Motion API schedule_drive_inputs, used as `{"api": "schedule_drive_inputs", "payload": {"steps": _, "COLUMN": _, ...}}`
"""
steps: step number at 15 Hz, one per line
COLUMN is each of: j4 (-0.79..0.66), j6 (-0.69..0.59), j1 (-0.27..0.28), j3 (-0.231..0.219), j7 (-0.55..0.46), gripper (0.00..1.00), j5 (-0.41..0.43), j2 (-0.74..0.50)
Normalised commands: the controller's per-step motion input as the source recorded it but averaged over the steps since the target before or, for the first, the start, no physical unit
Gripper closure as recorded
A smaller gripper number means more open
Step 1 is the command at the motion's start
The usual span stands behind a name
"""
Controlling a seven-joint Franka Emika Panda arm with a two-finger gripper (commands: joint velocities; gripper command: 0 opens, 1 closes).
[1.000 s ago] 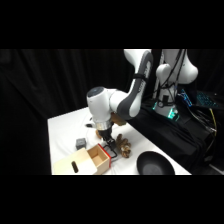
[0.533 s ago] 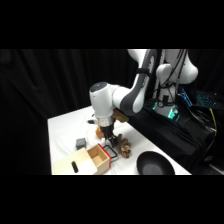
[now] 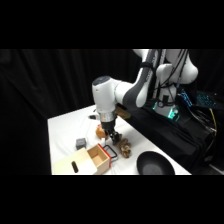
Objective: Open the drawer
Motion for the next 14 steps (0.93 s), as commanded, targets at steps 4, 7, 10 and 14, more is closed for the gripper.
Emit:
{"api": "schedule_drive_inputs", "payload": {"steps": 4, "j4": -0.22, "j6": 0.1, "j1": 0.048, "j3": -0.047, "j7": -0.02, "gripper": 0.0, "j5": 0.001, "j2": -0.28}}
{"api": "schedule_drive_inputs", "payload": {"steps": 7, "j4": -0.22, "j6": 0.09, "j1": 0.04, "j3": -0.053, "j7": -0.02, "gripper": 0.0, "j5": 0.0, "j2": -0.29}}
{"api": "schedule_drive_inputs", "payload": {"steps": 10, "j4": -0.22, "j6": 0.09, "j1": 0.03, "j3": -0.053, "j7": -0.02, "gripper": 0.0, "j5": 0.001, "j2": -0.3}}
{"api": "schedule_drive_inputs", "payload": {"steps": 14, "j4": -0.2, "j6": 0.08, "j1": 0.021, "j3": -0.052, "j7": -0.01, "gripper": 0.0, "j5": 0.001, "j2": -0.28}}
